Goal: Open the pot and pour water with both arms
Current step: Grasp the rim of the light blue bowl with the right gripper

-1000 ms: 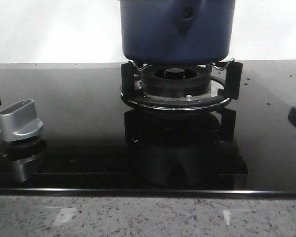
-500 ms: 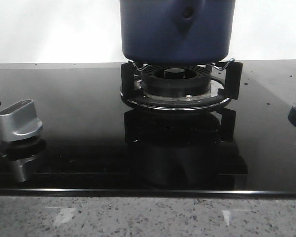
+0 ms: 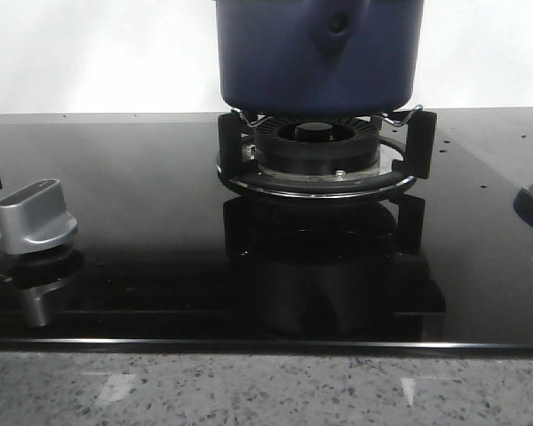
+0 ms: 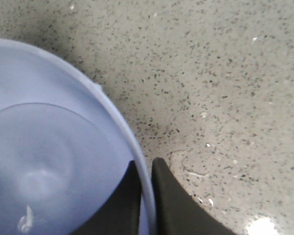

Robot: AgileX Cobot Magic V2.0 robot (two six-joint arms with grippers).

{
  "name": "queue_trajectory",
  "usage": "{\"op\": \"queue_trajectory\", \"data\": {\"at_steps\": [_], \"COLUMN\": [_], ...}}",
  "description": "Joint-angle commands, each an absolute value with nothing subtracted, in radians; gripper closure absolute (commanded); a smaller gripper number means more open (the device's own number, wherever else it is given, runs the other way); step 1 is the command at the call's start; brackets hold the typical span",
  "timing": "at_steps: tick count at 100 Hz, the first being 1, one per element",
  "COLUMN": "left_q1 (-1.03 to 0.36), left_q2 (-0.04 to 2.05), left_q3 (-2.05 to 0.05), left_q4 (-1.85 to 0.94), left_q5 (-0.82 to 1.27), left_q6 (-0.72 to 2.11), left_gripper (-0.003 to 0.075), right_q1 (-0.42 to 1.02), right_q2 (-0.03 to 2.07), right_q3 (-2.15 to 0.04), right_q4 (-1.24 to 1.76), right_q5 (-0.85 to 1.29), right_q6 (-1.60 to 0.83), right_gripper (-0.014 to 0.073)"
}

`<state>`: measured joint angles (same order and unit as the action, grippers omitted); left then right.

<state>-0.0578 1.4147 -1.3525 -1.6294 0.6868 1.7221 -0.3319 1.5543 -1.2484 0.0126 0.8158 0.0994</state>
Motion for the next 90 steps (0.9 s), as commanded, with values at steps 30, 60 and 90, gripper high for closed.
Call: {"op": "queue_trajectory", "data": {"at_steps": [30, 60, 90], "left_q1": [-0.056, -0.056, -0.056], "left_q2": [1.371, 1.371, 1.371], "left_q3": [-1.395, -1.395, -1.395], "left_q4": [-1.703, -1.703, -1.707], "left_q5": [0.691, 0.689, 0.689], "left_q6": [1.713, 1.713, 1.713], "left_gripper": [0.0442, 0.0442, 0.0442], "right_q1": [-0.193, -0.042, 0.097], "right_q2": [1.505, 1.505, 1.505], "right_q3": [-1.513, -1.673, -1.755], "right_q4": [0.014, 0.014, 0.014], "right_q5": [0.911, 0.928, 0.895], "right_q6": [0.049, 0.049, 0.049], "right_gripper": [0.0659, 0.0659, 0.0659]}}
